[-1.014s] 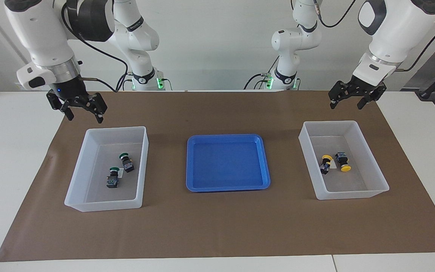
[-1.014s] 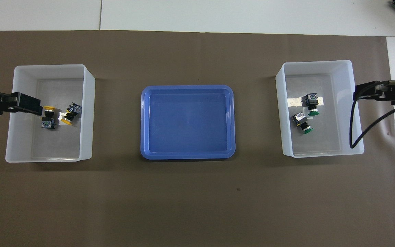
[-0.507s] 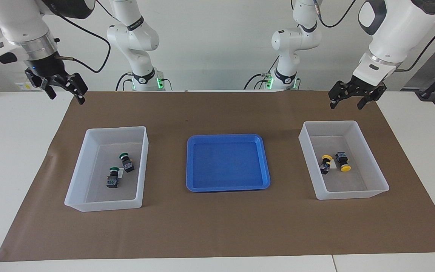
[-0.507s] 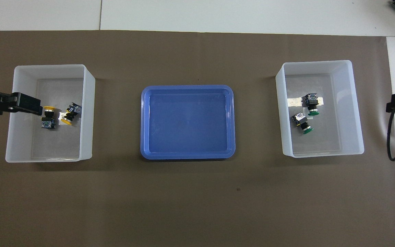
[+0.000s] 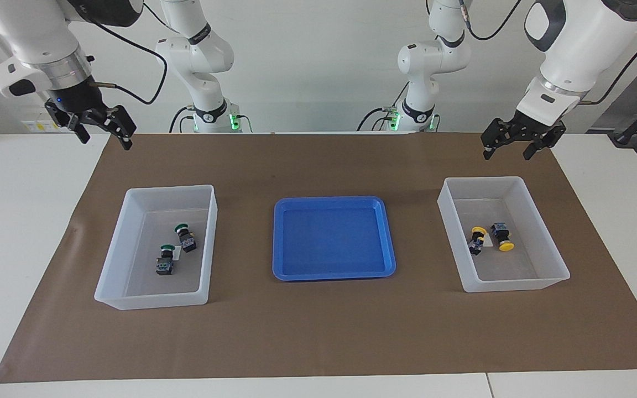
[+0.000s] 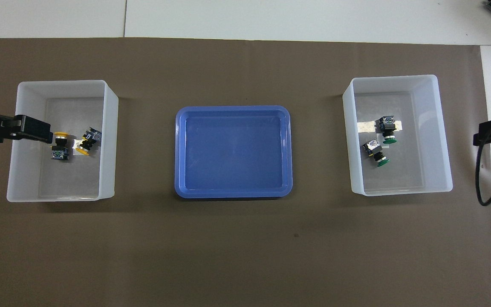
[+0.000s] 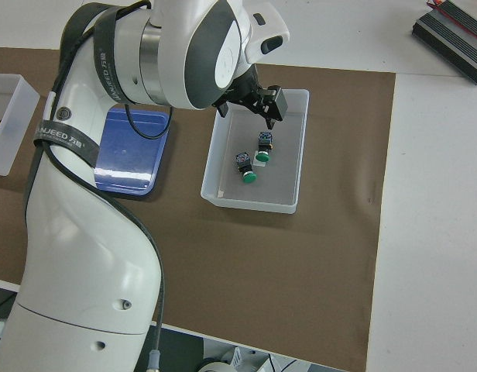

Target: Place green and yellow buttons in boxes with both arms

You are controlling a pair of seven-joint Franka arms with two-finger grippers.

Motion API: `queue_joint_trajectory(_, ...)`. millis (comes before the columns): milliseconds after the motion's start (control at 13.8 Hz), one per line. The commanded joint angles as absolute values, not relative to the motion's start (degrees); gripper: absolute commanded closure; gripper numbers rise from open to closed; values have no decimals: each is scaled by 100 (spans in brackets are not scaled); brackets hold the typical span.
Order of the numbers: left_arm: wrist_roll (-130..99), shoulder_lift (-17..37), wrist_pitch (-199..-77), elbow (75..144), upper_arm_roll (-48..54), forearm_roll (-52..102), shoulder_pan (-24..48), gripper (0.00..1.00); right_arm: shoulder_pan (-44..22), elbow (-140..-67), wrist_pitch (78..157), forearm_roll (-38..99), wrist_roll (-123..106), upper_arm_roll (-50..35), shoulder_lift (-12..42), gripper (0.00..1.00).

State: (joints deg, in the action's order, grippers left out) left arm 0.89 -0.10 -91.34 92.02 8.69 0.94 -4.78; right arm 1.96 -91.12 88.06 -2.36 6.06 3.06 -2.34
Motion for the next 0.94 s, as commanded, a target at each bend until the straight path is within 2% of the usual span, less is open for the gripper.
queue_joint_trajectory(0,53,-167,-9246,9404,835,88,-466,0,-79,-9079,8692,-237,483,545,-264,0)
queue_joint_trajectory(869,53,-167,-9246,9404,835,88,-466,0,-97,-9255,8763,-150,317,431,-404,0)
